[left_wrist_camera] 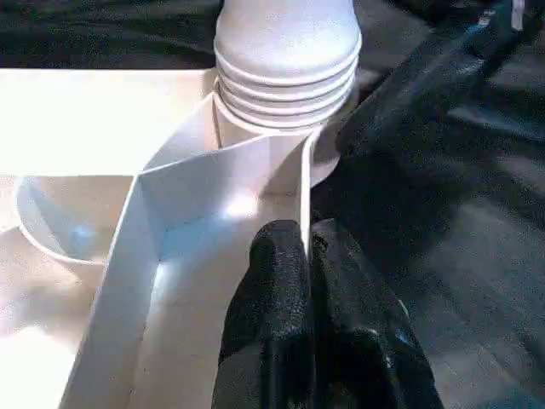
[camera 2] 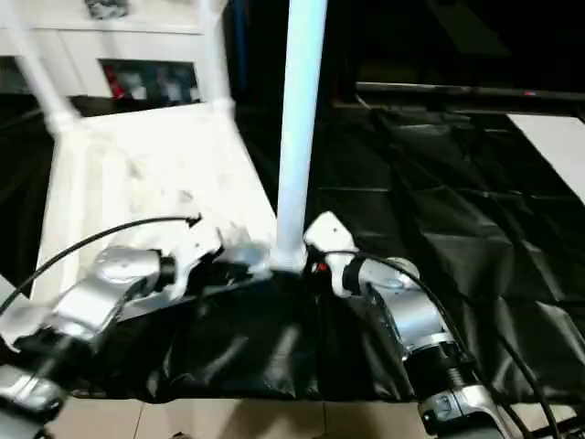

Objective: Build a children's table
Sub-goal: Rotate leg to tighten

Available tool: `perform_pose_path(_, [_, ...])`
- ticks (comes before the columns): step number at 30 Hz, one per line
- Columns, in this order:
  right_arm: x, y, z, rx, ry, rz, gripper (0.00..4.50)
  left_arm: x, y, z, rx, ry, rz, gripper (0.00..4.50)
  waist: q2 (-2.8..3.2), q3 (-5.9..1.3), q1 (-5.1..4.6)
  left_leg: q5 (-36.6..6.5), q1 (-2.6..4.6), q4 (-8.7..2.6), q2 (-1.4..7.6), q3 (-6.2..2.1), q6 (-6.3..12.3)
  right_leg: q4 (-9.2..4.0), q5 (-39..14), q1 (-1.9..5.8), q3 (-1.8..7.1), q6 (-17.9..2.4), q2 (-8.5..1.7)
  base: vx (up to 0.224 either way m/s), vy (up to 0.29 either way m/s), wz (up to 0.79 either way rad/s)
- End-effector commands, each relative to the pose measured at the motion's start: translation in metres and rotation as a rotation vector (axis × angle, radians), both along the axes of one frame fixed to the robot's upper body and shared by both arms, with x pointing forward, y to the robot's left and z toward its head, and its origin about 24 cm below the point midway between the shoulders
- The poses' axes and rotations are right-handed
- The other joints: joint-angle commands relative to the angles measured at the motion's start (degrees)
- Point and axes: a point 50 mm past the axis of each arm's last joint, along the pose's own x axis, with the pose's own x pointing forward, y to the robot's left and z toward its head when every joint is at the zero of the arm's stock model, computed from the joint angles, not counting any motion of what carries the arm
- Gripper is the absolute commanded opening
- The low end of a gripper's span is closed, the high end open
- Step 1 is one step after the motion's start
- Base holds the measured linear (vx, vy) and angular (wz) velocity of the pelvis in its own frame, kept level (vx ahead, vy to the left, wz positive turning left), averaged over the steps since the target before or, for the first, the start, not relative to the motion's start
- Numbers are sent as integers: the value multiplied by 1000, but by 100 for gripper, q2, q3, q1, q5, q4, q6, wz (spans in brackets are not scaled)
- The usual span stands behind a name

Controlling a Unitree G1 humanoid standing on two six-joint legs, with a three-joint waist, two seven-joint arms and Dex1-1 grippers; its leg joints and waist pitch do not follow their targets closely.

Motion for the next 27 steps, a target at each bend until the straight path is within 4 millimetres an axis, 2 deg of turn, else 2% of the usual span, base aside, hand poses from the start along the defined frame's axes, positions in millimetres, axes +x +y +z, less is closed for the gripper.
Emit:
perform_pose_path(1, [-2, 2, 7, 7, -12, 67, 410, -5, -11, 9, -62, -17, -104, 0, -4, -375, 13, -984, 43, -385, 132, 9, 350, -360, -756, 307, 256, -1400, -305, 0, 0, 0])
perform_pose_path(7, [-3, 5, 10, -58, -19, 180, 410, -9, -2, 10, -32, 29, -157, 0, -25, -360, 63, -1072, 46, -394, 125, 14, 238, -379, -1096, 311, 264, -1301, -321, 0, 0, 0])
perform_pose_path(8, [-3, 6, 10, -60, -19, 186, 395, -8, -1, 9, -28, 27, -155, 0, -20, -364, 63, -1051, 47, -390, 127, 13, 228, -375, -1070, 313, 266, -1293, -323, 0, 0, 0])
perform_pose_path(10, [-4, 7, 11, -55, -12, 203, 395, -8, 0, 10, -26, 31, -157, 0, -47, -370, 61, -991, 40, -386, 125, 14, 243, -366, -985, 320, 264, -1300, -318, 0, 0, 0])
perform_pose_path(11, [-4, 7, 11, -53, -11, 207, 395, -8, 0, 10, -26, 31, -156, 0, -37, -375, 67, -941, 41, -381, 125, 13, 256, -355, -925, 321, 265, -1311, -320, 0, 0, 0])
perform_pose_path(12, [-4, 7, 12, -51, -10, 210, 377, -8, 0, 10, -27, 32, -157, 0, -95, -373, 61, -912, 36, -382, 127, 19, 274, -358, -912, 321, 264, -1309, -317, 0, 0, 0])
perform_pose_path(14, [-4, 7, 13, -38, -8, 225, 361, -7, 1, 11, -31, 37, -159, 0, -110, -370, 78, -885, 40, -382, 131, 18, 299, -354, -981, 316, 262, -1302, -327, 0, 0, 0])
perform_pose_path(15, [-4, 7, 13, -34, -5, 227, 357, -6, 1, 11, -28, 35, -157, 0, -93, -370, 87, -861, 45, -381, 133, 17, 299, -349, -970, 311, 264, -1303, -329, 0, 0, 0])
perform_pose_path(16, [-4, 8, 13, -31, -2, 230, 354, -6, 1, 11, -27, 36, -156, 0, -116, -369, 85, -851, 44, -382, 134, 20, 304, -351, -959, 311, 264, -1299, -326, 0, 0, 0])
perform_pose_path(21, [-5, 8, 10, -22, 14, 236, 314, -7, 2, 12, -37, 46, -160, 0, -109, -367, 101, -878, 50, -380, 130, 23, 283, -354, -1014, 308, 266, -1291, -333, 0, 0, 0])
perform_pose_path(23, [-5, 8, 10, -18, 18, 237, 293, -7, 4, 12, -36, 49, -165, 0, -78, -371, 99, -856, 49, -379, 130, 17, 266, -340, -934, 311, 265, -1304, -326, 0, 0, 0])
perform_pose_path(27, [-8, 9, 8, 6, 32, 234, 277, -7, 3, 12, -49, 66, -170, 0, -72, -385, 95, -794, 47, -370, 125, 19, 272, -324, -717, 323, 262, -1363, -314, 0, 0, 0])
